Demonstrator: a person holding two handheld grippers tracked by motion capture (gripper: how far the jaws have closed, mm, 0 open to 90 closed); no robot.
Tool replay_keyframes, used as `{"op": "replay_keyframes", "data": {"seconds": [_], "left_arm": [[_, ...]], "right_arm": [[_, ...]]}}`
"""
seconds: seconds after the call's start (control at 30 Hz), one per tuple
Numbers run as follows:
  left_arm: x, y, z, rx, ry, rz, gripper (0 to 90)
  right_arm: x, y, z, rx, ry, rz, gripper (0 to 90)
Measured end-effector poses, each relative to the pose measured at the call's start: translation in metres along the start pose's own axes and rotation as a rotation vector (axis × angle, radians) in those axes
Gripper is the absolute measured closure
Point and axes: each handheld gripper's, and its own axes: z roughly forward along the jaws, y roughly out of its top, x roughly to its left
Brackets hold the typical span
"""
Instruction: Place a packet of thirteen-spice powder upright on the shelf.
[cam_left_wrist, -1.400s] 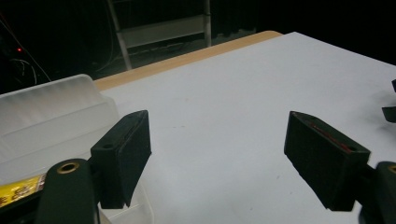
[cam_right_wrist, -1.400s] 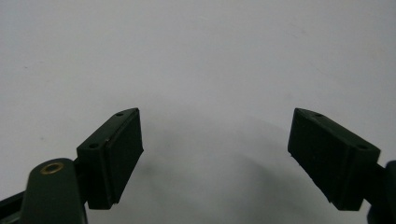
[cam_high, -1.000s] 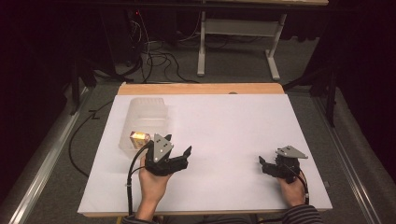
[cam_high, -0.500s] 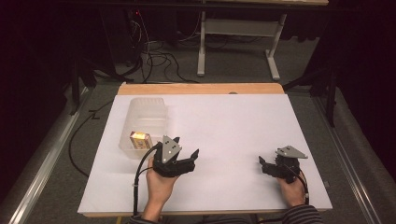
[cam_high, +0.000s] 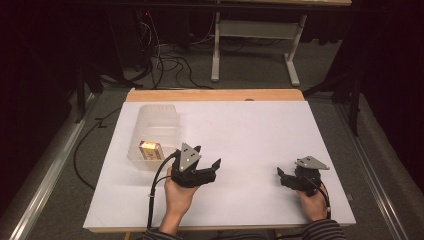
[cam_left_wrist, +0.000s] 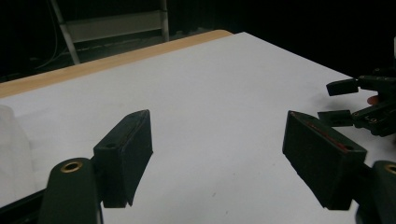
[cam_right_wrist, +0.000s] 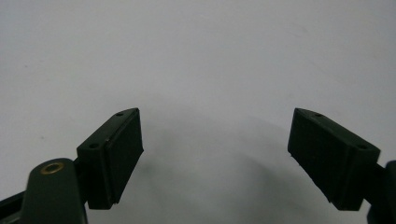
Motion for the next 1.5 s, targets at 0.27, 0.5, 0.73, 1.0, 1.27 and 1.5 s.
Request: {"op": "replay_keyframes", "data": {"seconds": [0.27,0.5,0.73,1.0,1.27,1.5], "left_arm": [[-0.007,-0.001,0.012,0.040,-0.036,0.012,24.9],[-0.013,-0.001,0.019,0.052,-0.051,0.020,24.9],[-0.017,-0.004,0.027,0.065,-0.059,0.020,25.0],[-0.021,-0.010,0.037,0.097,-0.065,0.030,25.1],[-0.023,-0.014,0.045,0.117,-0.058,0.033,25.1],[-0.025,-0.015,0.053,0.111,-0.050,0.023,25.3]], "right_arm": [[0.000,0.000,0.000,0.001,0.000,0.003,18.2],[0.000,0.000,0.000,0.000,0.000,0.002,18.2],[0.000,0.000,0.000,-0.002,-0.001,0.002,18.2],[0.000,0.000,0.000,-0.002,0.001,-0.001,18.2],[0.000,0.000,-0.001,-0.004,0.001,0.000,18.2],[0.000,0.000,-0.001,-0.003,0.001,0.002,18.2]]}}
